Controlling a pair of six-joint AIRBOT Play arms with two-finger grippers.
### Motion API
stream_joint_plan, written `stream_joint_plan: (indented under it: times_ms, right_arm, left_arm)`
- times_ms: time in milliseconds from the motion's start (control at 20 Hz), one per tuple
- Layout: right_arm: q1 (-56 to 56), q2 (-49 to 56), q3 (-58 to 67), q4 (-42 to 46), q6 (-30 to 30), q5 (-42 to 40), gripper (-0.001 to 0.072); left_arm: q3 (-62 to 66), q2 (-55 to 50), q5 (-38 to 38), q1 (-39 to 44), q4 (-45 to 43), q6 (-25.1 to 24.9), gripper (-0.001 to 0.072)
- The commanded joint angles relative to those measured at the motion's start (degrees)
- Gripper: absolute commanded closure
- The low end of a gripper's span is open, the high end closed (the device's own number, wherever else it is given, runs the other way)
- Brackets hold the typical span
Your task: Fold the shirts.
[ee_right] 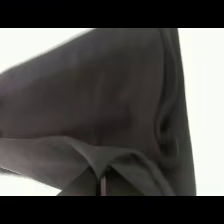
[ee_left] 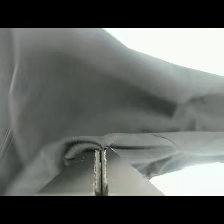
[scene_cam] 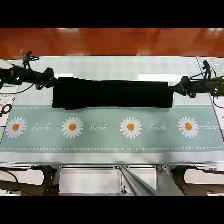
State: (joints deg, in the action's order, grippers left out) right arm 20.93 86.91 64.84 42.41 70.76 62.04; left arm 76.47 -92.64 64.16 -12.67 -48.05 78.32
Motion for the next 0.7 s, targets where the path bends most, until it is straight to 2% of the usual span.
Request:
stream_joint_plan:
  times_ms: [0, 200, 400, 450, 500, 550, 650]
  right_arm:
    - [-2.19, 6.88, 6.29, -0.02, 2.23, -3.10, 0.0685]
    - [-2.16, 11.85, 9.51, -0.50, 2.54, -3.72, 0.0685]
    - [-2.19, 14.25, 9.62, -1.97, 2.43, -4.74, 0.0684]
    - [-2.16, 14.58, 9.62, -2.03, 2.43, -5.33, 0.0666]
    - [-2.16, 14.64, 9.62, -1.99, 2.43, -5.81, 0.0431]
    - [-2.16, 14.58, 9.90, -1.95, 1.97, -5.22, 0.0296]
    - [-0.52, 14.10, 12.68, -0.09, 2.05, 0.85, 0.0293]
  left_arm:
    - [11.10, -9.53, 1.88, 2.16, 0.09, 4.35, 0.0678]
    - [17.77, -15.41, 4.44, 2.29, 0.09, 5.97, 0.0678]
    - [18.32, -17.44, 3.61, 2.34, 0.09, 5.75, 0.0677]
    - [18.32, -17.77, 3.58, 2.34, 0.13, 5.81, 0.0658]
    - [18.32, -17.86, 4.26, 2.34, 0.13, 5.97, 0.0473]
    - [18.60, -17.79, 5.86, 2.25, 0.07, 5.81, 0.0201]
    - [21.59, -17.62, 10.60, 0.68, -1.38, 5.62, 0.0203]
